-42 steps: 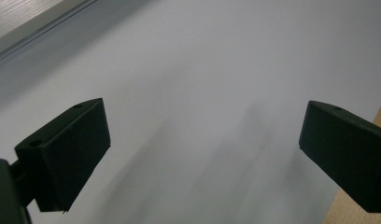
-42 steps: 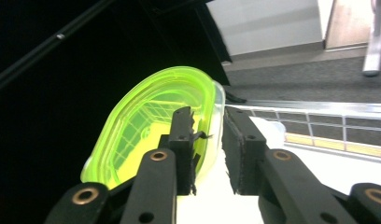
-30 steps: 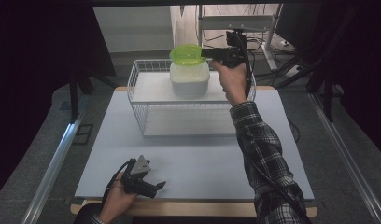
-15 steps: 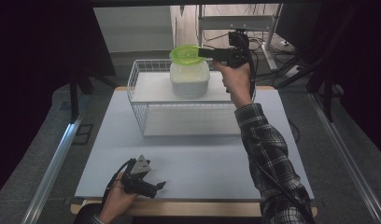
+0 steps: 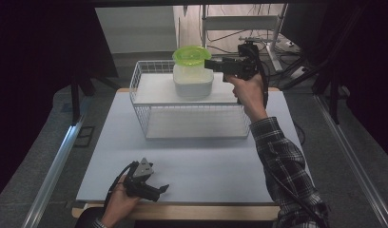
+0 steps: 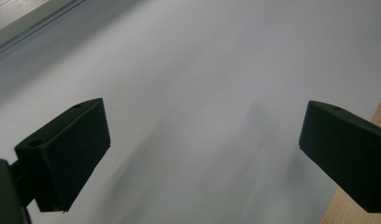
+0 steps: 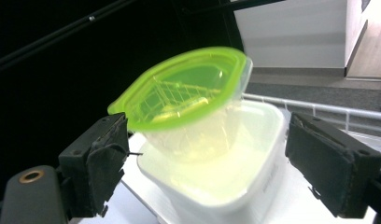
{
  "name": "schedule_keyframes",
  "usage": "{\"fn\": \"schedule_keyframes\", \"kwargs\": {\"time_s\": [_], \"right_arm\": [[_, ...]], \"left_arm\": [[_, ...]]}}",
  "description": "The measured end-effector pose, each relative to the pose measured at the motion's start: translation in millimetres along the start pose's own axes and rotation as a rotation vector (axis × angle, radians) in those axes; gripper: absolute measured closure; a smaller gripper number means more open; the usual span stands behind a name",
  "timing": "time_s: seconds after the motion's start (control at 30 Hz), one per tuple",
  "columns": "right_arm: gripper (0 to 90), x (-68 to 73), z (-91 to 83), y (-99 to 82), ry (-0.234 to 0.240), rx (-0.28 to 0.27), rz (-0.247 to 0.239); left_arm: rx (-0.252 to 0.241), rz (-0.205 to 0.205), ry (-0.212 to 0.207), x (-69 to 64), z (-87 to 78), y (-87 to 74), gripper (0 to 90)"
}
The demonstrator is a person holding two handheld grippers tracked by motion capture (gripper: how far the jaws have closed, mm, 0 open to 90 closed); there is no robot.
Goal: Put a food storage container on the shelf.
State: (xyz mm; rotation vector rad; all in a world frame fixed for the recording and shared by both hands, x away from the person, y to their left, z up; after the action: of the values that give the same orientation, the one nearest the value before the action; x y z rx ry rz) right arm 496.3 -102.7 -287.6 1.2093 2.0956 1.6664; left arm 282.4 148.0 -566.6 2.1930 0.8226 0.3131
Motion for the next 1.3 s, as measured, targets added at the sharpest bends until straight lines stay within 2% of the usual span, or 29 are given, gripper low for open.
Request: {"fn": "schedule_keyframes", "kwargs": {"time_s": [0.3,0.53,0.8,1.3], "right_arm": [[11.2,-1.0,-6.6,-20.2,0.012,0.027,-0.021],[8.6,3.2,-11.6,-34.6,-0.002,0.045,-0.098],[7.2,7.5,-17.3,-50.2,-0.009,0.067,-0.163],[6.6,9.8,-25.3,-74.3,0.011,0.089,-0.187]], "left_arm": [[0.004,0.003,0.0,-0.1,0.6,0.0,1.8],[0.0,0.001,0.0,-0.2,0.3,0.2,1.8],[-0.003,0.0,-0.001,-0.2,0.5,0.3,1.8],[-0.008,0.0,-0.003,-0.1,0.7,0.4,1.7]]}}
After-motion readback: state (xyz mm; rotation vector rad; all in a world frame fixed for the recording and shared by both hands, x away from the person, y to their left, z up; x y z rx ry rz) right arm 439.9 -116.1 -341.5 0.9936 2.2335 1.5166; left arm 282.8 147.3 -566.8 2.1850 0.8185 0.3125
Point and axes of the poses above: each handheld gripper's, and its own axes: z roughly forward along the jaws, y roughly out of its top, x roughly to its left, the point moved 5 cm from there along z, roughly forward along the jaws, and after that the axes turned 3 degrees about -y, right-handed, at the moved point
